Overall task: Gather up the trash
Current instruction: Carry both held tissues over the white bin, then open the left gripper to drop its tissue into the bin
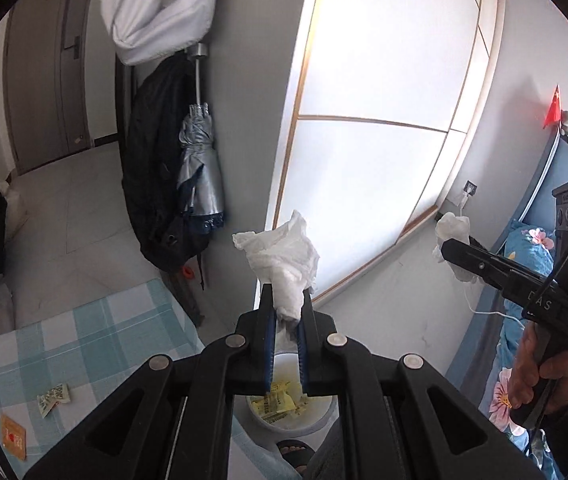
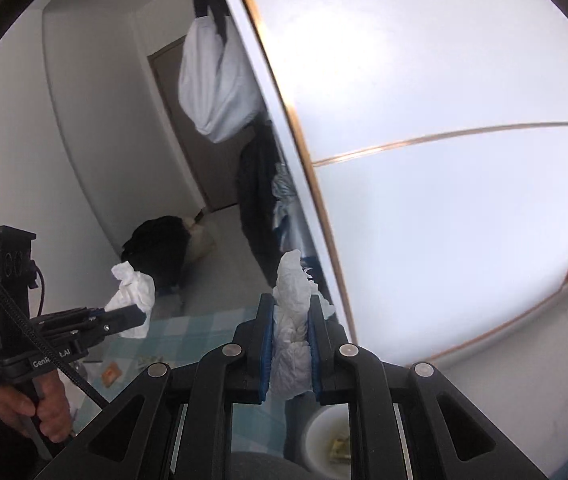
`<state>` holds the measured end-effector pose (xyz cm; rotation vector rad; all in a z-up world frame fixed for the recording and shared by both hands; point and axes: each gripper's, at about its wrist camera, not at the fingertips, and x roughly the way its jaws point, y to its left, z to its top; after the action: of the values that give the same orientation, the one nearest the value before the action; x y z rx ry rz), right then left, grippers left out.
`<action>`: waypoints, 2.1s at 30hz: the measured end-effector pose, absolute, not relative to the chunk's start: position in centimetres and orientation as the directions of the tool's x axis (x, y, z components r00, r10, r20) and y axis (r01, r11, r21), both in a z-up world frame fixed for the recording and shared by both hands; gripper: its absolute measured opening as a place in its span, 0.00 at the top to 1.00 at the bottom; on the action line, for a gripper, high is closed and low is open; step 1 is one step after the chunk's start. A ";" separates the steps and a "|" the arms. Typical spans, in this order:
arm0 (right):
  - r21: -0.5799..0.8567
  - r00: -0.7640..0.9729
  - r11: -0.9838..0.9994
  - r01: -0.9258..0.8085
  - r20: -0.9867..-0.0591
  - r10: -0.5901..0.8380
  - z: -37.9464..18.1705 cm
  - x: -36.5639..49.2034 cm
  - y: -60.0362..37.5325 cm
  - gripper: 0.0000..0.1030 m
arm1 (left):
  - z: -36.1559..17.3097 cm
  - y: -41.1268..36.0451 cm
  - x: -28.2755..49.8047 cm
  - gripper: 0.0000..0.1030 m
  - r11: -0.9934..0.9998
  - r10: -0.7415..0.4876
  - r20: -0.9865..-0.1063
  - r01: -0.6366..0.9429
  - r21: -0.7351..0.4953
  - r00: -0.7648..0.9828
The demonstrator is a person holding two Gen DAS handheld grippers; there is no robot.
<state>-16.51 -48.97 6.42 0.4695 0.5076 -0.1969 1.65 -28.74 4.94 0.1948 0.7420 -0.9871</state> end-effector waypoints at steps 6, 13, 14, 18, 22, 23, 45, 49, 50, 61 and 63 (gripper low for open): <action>0.417 0.804 0.824 0.383 -0.590 -0.076 1.1 -17.9 -52.4 0.86 | 1.3 -32.6 1.9 0.95 0.535 -0.657 -0.709 0.821 -0.198 0.256; 0.453 0.734 0.759 0.467 -0.677 -0.047 -6.0 -17.6 -55.3 0.86 | -4.3 -37.1 2.0 0.95 0.514 -0.560 -0.815 0.834 -0.200 0.150; 0.457 0.726 0.754 0.471 -0.687 -0.037 -6.8 -17.4 -55.4 0.86 | -5.3 -37.6 2.1 0.95 0.505 -0.552 -0.824 0.837 -0.209 0.127; 0.475 0.685 0.735 0.483 -0.728 0.021 -10.9 -16.1 -55.5 0.86 | -8.4 -39.2 2.4 0.95 0.504 -0.493 -0.868 0.833 -0.226 0.063; 0.512 0.644 0.698 0.501 -0.759 0.096 -15.2 -14.8 -55.8 0.86 | -11.7 -40.5 2.7 0.95 0.514 -0.420 -0.907 0.823 -0.240 -0.002; 0.522 0.637 0.691 0.501 -0.762 0.113 -15.9 -14.7 -55.6 0.86 | -12.5 -40.8 2.9 0.95 0.523 -0.399 -0.917 0.815 -0.249 -0.024; 0.628 0.481 0.580 0.518 -0.775 0.410 -29.7 -7.6 -52.1 0.85 | -24.6 -43.3 5.6 0.95 0.680 -0.056 -0.941 0.678 -0.280 -0.333; 0.625 0.451 0.588 0.514 -0.780 0.434 -31.0 -6.5 -51.5 0.83 | -24.5 -43.7 5.5 0.95 0.680 -0.029 -0.952 0.692 -0.243 -0.306; 0.622 0.442 0.588 0.517 -0.783 0.438 -31.6 -6.1 -51.3 0.83 | -24.6 -43.8 5.6 0.95 0.677 -0.029 -0.952 0.694 -0.243 -0.304; 0.614 0.415 0.575 0.540 -0.789 0.452 -33.1 -6.5 -50.7 0.67 | -26.2 -43.7 6.5 0.79 0.710 0.002 -0.944 0.666 -0.230 -0.329; 0.614 0.422 0.570 0.546 -0.789 0.447 -33.0 -6.8 -50.9 0.64 | -26.1 -43.7 6.6 0.62 0.711 0.001 -0.948 0.667 -0.222 -0.317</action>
<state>-6.76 -50.94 -32.99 1.0281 1.1926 -0.0780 6.58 -43.74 -26.11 0.5288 1.7841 -0.7325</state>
